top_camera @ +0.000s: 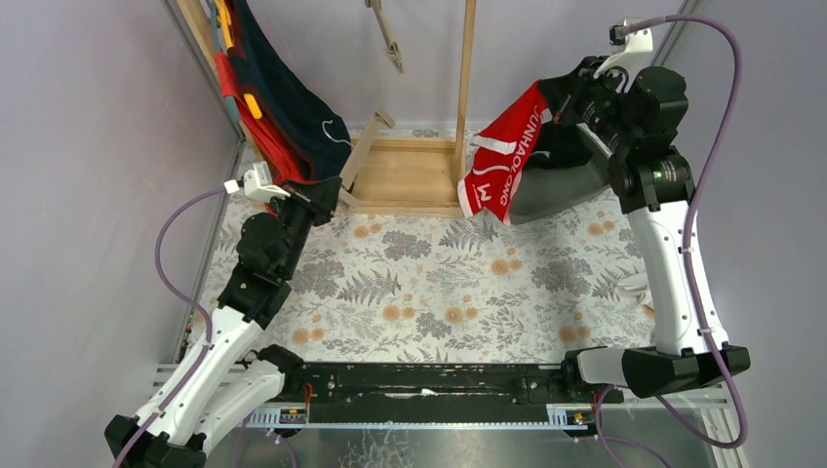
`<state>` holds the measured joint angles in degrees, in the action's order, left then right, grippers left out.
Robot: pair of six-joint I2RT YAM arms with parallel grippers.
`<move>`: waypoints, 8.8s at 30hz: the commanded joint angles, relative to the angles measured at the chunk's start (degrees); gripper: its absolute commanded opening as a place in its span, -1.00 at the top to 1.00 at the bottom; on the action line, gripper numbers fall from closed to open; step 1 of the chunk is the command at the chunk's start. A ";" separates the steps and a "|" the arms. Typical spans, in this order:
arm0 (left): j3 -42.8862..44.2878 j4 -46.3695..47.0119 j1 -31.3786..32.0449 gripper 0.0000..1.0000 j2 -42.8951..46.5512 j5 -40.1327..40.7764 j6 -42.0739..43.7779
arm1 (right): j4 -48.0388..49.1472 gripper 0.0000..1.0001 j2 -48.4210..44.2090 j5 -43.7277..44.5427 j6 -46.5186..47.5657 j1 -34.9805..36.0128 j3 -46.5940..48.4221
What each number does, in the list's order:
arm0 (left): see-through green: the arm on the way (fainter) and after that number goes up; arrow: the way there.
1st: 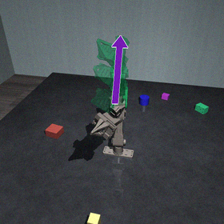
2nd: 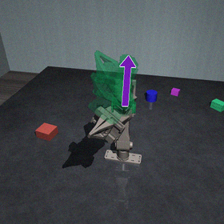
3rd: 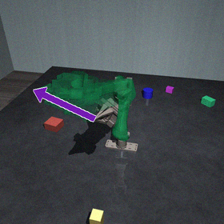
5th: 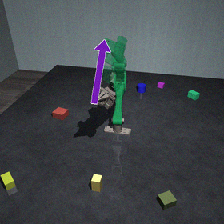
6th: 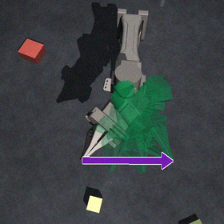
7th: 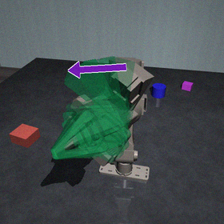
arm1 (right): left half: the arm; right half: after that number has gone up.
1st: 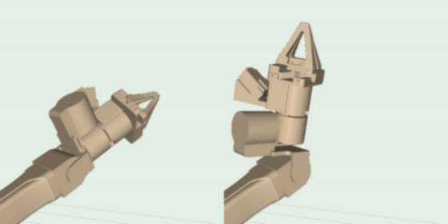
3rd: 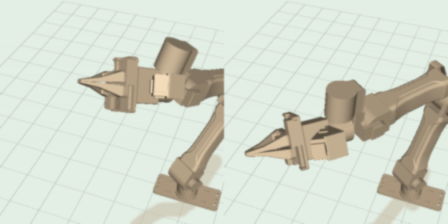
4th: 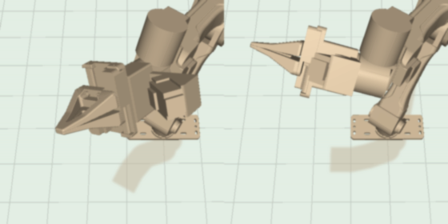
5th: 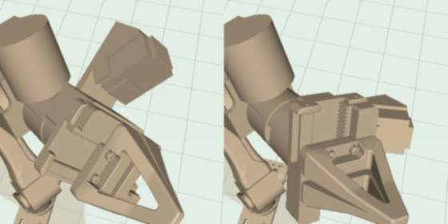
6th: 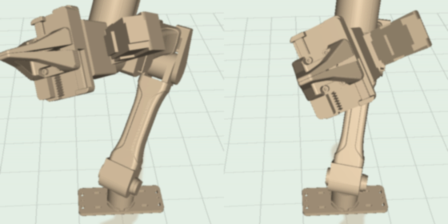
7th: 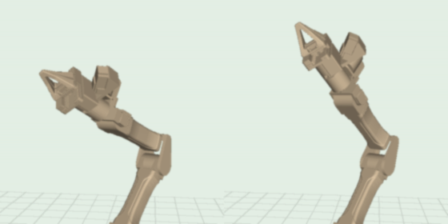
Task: Clip the underwear to the hanger
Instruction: Pick up the underwear from the bin, then place the underwear at the center of the board, then clamp the underwear onto the hanger.
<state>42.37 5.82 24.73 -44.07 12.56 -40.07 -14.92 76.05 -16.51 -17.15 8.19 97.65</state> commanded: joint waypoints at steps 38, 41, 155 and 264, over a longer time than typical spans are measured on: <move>-19.41 24.03 1.90 1.00 2.34 6.80 -15.05 | -0.88 1.00 14.77 32.38 -11.31 25.56 -8.91; -20.09 25.56 1.89 1.00 0.89 6.94 -15.12 | 3.60 1.00 26.79 31.45 -12.60 26.05 -1.15; -19.03 28.72 1.98 1.00 -4.82 8.34 -10.37 | 1.93 -0.01 36.33 62.94 5.08 39.16 -25.03; -19.26 26.34 1.95 1.00 -2.38 8.52 -10.64 | 9.21 -0.39 17.07 18.61 0.56 33.73 -42.05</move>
<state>22.37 28.64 26.30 -47.29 20.95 -50.68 -9.56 92.84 7.64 -17.08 41.98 54.98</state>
